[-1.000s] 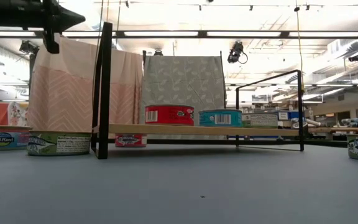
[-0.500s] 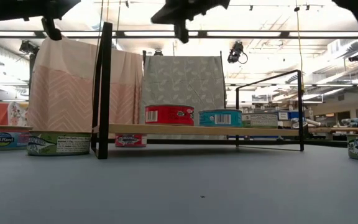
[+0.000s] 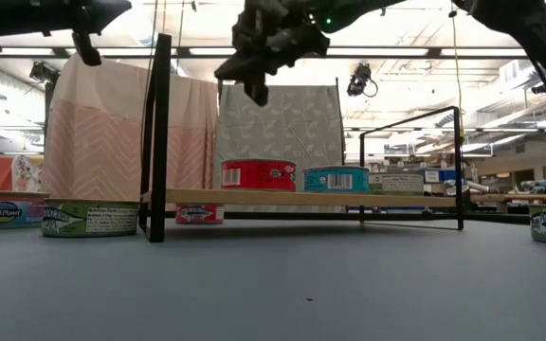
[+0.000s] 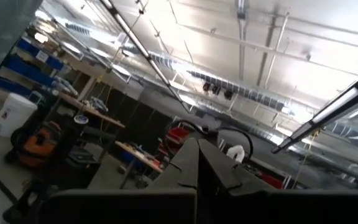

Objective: Stack canned seafood by type on shelf
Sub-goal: Stack the red tuna can on top of the red tuna can on the shelf

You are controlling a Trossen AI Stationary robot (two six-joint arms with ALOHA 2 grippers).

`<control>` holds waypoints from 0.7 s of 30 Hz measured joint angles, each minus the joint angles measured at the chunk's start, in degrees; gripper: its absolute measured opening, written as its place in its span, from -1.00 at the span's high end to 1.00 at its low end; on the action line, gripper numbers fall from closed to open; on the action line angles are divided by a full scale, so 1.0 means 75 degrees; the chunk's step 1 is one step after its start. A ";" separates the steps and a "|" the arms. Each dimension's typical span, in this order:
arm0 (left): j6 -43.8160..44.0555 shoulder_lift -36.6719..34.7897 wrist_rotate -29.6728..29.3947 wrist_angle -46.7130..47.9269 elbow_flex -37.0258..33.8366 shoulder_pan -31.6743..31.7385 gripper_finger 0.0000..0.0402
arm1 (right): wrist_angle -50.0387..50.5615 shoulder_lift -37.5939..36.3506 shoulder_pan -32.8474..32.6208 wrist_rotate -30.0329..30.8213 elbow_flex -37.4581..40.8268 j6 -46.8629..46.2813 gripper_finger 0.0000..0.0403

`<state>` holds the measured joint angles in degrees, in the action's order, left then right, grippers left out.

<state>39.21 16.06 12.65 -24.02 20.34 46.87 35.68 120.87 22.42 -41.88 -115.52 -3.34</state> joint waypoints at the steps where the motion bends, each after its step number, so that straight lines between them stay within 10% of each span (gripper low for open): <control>1: 0.0003 0.0072 0.0002 -0.0019 0.0000 0.0000 0.97 | 0.0083 0.0014 0.0087 -0.0121 -0.0006 0.0107 0.95; 12: -0.0387 0.0959 0.0376 -0.0496 0.0003 0.0000 0.97 | -0.0320 -0.0041 0.0977 -0.2894 0.0009 0.1213 0.95; 21: -0.0367 0.2217 0.0342 0.0776 0.0150 0.0004 0.97 | -0.0302 -0.1557 0.1075 0.2757 0.0003 0.2955 0.95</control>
<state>36.46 32.68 15.22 -18.20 21.46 46.90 33.42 109.20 30.48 -21.20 -115.50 18.82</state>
